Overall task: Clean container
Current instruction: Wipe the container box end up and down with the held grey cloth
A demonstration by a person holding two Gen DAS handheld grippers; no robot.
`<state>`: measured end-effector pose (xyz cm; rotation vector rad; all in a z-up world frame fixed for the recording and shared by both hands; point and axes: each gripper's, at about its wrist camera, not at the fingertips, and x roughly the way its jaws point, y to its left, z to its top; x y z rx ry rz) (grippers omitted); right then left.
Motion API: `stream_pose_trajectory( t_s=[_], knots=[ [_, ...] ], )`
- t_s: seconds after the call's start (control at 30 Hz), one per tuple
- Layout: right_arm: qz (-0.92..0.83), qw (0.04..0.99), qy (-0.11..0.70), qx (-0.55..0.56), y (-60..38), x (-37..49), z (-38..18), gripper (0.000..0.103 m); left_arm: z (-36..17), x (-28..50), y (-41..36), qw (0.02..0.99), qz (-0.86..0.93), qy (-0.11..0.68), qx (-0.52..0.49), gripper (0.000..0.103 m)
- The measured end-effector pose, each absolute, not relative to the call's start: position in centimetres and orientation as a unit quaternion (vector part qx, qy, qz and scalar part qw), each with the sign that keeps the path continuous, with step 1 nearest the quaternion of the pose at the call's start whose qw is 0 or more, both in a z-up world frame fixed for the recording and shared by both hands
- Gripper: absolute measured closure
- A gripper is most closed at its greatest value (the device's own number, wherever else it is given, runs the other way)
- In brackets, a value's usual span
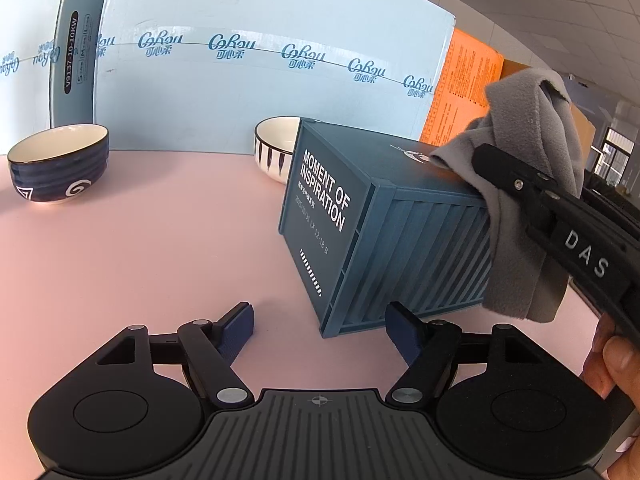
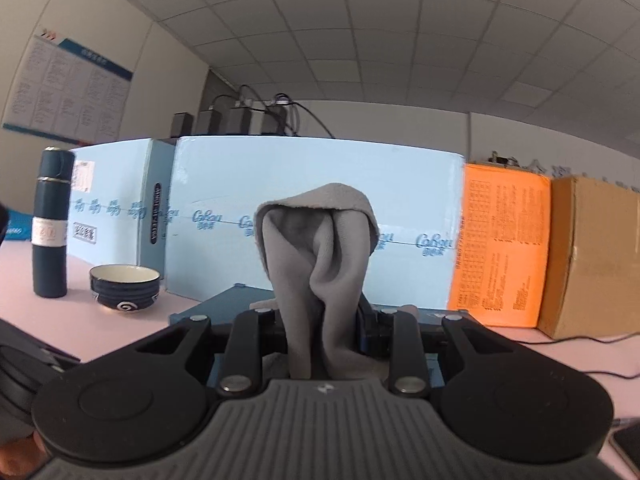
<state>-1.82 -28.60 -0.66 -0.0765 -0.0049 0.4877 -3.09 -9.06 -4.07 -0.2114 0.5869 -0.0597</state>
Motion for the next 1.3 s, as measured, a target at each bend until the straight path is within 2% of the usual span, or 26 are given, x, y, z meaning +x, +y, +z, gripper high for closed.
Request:
stream_pose_trajectory(
  t_s=[0.2, 0.3, 0.47, 0.87, 1.3],
  knots=[
    [0.13, 0.989, 0.013, 0.069, -32.1, -0.7, -0.7, 0.073, -4.1, -3.2, -9.2, 0.951, -0.029, 0.288, -0.104, 0.028],
    [0.106, 0.99, 0.012, 0.096, -32.9, -0.7, -0.8, 0.078, -4.1, -3.3, -9.3, 0.951, -0.029, 0.288, -0.104, 0.028],
    [0.11, 0.991, 0.011, 0.079, -32.3, -0.8, -0.8, 0.071, -4.1, -3.3, -9.4, 0.951, -0.03, 0.288, -0.104, 0.028],
    [0.131, 0.99, 0.005, 0.045, -31.2, -1.2, -0.8, 0.071, -4.1, -3.4, -9.3, 0.951, -0.031, 0.288, -0.105, 0.028],
    [0.316, 0.944, -0.013, -0.098, -27.2, -3.3, -1.0, 0.071, -4.2, -3.6, -9.1, 0.951, -0.032, 0.288, -0.107, 0.028]
  ],
)
